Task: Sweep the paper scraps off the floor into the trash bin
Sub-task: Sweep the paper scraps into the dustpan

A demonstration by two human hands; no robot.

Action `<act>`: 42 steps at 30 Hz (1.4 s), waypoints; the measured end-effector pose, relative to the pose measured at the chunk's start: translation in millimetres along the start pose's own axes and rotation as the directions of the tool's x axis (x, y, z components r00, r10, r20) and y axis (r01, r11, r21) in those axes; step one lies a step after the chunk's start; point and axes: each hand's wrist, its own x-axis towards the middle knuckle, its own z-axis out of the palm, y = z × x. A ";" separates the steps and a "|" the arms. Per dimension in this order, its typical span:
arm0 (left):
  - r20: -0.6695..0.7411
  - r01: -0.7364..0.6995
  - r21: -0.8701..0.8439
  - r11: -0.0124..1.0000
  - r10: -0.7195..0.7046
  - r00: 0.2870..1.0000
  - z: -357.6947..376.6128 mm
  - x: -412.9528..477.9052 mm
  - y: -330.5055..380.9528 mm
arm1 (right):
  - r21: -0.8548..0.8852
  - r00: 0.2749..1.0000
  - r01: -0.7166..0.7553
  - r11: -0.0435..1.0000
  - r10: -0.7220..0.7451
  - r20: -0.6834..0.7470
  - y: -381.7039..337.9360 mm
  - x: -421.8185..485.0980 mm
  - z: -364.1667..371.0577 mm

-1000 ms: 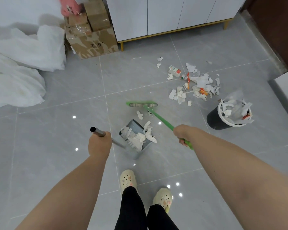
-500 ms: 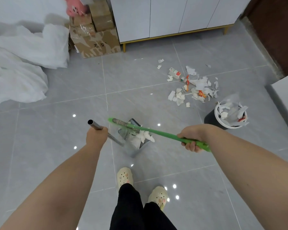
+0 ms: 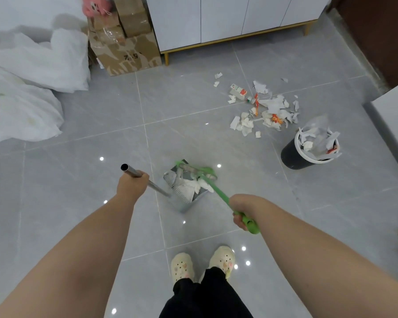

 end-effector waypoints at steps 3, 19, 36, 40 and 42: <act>0.000 0.010 0.011 1.000 -0.010 1.000 -3.4 -4.3 -3.0 | -0.072 0.997 0.027 0.997 -0.022 0.067 -0.3 -2.0 8.4; -0.028 0.068 -0.280 0.957 -0.079 0.996 1.4 -27.2 -11.8 | -0.045 0.977 0.190 0.981 -0.194 -0.095 13.1 -38.1 1.9; -0.007 -0.133 -0.325 0.936 0.139 0.990 -80.9 -131.8 103.0 | 0.019 0.823 0.497 0.867 -0.465 -0.326 63.0 -139.1 -20.2; -0.011 -0.207 -0.289 0.935 0.213 0.977 -65.4 -165.2 146.8 | 0.015 0.767 0.551 0.834 -0.499 -0.403 71.9 -144.4 -60.1; -0.030 -0.224 -0.288 0.931 0.225 0.974 -49.7 -178.3 165.0 | 0.030 0.754 0.569 0.822 -0.507 -0.418 76.2 -144.9 -85.1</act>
